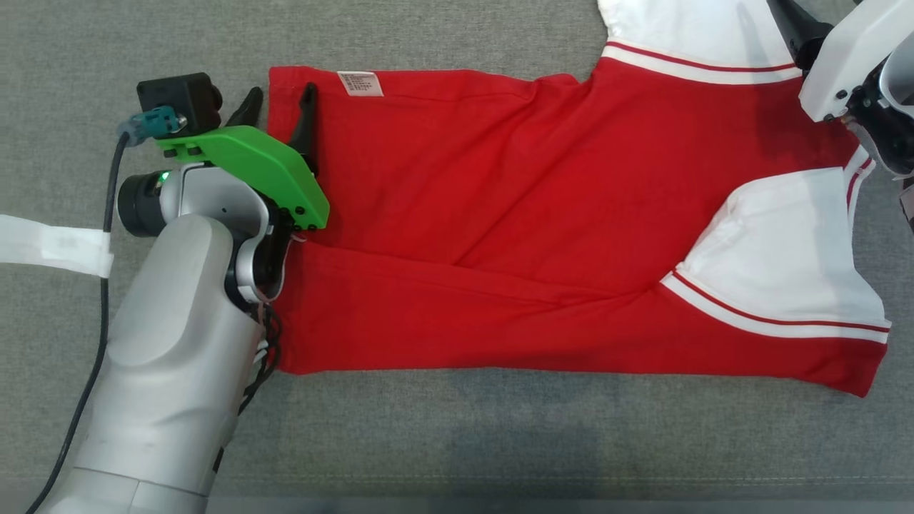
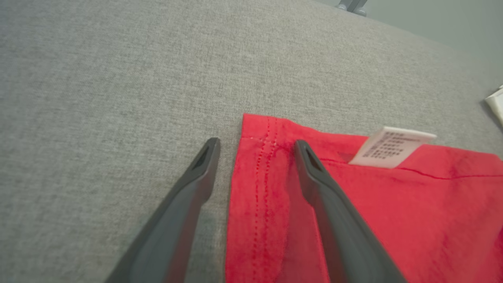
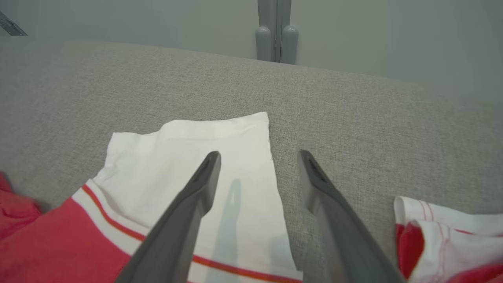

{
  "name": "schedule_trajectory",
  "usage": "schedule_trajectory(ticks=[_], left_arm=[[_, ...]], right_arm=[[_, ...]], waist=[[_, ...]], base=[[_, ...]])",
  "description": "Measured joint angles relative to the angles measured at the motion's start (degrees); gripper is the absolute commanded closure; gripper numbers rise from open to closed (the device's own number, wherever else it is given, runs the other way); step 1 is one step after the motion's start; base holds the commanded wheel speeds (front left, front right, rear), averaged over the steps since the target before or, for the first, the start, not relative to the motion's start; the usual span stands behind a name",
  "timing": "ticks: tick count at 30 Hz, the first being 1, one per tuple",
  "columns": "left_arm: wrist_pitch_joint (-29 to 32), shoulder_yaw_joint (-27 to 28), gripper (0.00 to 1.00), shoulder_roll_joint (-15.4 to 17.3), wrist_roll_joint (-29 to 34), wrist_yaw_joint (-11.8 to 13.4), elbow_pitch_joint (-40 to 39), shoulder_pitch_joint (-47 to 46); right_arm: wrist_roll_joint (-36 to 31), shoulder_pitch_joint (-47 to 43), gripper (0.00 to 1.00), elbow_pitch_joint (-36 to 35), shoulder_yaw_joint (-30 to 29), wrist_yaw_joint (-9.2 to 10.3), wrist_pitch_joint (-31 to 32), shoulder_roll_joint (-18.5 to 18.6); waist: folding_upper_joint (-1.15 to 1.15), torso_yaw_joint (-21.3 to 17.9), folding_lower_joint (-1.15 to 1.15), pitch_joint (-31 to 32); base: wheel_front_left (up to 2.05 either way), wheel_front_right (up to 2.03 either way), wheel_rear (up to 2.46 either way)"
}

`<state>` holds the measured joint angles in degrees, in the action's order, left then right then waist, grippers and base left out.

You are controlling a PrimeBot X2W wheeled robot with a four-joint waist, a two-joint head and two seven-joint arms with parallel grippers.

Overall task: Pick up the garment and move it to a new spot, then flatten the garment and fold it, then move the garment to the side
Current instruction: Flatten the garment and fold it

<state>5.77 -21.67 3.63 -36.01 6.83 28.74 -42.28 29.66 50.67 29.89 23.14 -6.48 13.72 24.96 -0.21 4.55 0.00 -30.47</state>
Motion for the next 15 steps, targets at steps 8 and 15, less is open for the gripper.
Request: schedule_trajectory(ticks=[8,15], left_arm=[[-2.68,-2.29,1.0,-1.66,-0.02,-0.81,0.66,-1.54],[-6.13,-3.87,1.0,-2.46,-1.44,-2.68,-0.12,-1.61]], right_arm=[[-1.49,2.86,0.0,5.0,0.23,0.57,0.74,-0.07],[-1.55,4.91,0.0,9.95,-1.36,2.12,1.31,1.08]], waist=[[0.0,2.98,0.0,-0.38],[0.0,6.53,0.0,-0.83]], base=[[0.0,0.0,0.0],[0.0,0.0,0.0]])
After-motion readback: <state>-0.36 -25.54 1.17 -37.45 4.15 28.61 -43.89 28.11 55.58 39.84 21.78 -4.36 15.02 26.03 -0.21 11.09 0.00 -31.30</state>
